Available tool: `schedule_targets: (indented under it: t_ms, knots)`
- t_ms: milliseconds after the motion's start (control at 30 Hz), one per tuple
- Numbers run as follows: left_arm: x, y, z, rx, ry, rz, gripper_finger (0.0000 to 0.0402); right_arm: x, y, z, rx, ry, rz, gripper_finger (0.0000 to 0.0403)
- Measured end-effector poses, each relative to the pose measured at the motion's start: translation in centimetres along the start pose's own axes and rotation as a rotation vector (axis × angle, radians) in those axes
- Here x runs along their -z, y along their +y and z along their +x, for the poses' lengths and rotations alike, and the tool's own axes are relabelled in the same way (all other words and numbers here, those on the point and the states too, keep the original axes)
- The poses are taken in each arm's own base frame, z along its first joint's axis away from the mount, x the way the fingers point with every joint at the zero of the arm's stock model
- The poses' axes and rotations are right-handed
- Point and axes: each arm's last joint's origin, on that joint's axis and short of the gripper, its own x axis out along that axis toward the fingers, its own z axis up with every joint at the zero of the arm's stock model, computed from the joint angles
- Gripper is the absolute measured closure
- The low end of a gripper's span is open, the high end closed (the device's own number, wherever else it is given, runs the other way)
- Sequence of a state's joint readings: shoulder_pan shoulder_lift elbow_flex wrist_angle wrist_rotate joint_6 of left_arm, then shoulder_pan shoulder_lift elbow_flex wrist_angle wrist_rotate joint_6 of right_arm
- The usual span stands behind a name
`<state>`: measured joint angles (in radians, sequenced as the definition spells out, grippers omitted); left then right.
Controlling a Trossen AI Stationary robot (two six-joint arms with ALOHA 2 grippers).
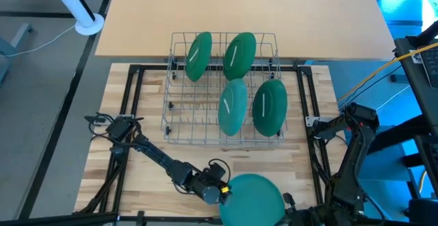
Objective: Sort dishes
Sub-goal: Put the light green plate in the dish rack
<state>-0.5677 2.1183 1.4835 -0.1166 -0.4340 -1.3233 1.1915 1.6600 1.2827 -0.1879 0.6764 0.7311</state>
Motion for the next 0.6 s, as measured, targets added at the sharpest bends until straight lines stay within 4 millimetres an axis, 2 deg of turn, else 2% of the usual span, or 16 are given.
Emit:
schedule_targets:
  t_ms: [267,467,600]
  knots:
    - [0.5,-3.5,-3.7,0.116,-0.027,0.062,0.0400,-2.2,1.1,-0.7,-0.098,-0.162,-0.056,0.0278]
    - [2.4,-5.1,-5.8,0.167,-0.020,0.080,0.0400,-5.5,1.6,-3.0,-0.169,-0.355,-0.121,0.0278]
    - [3.9,-5.7,-7.2,0.157,-0.079,0.104,0.0401,-7.6,1.6,-5.2,-0.192,-0.476,-0.211,0.0278]
